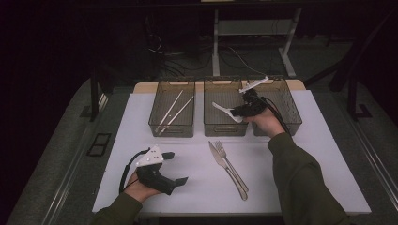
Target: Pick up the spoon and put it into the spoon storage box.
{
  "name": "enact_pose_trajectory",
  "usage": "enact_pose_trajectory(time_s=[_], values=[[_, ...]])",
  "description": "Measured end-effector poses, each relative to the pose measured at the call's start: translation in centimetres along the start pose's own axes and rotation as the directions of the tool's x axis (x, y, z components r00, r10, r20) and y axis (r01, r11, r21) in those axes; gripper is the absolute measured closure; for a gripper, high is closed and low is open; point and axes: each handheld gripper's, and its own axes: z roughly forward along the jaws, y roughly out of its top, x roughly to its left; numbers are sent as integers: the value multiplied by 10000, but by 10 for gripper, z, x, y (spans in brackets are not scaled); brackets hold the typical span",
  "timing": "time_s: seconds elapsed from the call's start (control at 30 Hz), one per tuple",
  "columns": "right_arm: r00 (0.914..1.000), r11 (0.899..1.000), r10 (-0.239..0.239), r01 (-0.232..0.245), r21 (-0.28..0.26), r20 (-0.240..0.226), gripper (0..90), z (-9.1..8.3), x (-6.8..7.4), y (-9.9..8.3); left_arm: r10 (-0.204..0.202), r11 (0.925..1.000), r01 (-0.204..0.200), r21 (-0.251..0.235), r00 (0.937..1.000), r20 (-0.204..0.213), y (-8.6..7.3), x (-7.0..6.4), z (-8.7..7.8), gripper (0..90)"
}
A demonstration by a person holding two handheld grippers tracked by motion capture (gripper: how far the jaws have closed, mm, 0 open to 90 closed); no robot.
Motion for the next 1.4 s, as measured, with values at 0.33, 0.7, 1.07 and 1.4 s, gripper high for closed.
enact_pose_trajectory(time_s=[0.33, 0.7, 1.07, 1.4], values=[[9984, 9978, 406, -425, -503, -381, 635, -4, -1, 0, 5, 10000, -5, 0, 10000, 10, 0, 0, 0, 0], [9967, 9896, 703, -748, -1229, -408, 413, -33, 3, 1, 14, 10000, -14, 30, 10000, -12, 0, 0, 0, 0], [9987, 9853, -108, 21, -1707, -499, 407, -57, 27, -2, -18, 10000, 18, -1, 10000, -31, 0, 0, 0, 0], [9949, 9791, -313, 114, -2029, -954, 403, -73, 44, -21, 19, 10000, -19, 3, 10000, -13, -1, -1, 1, 0]])
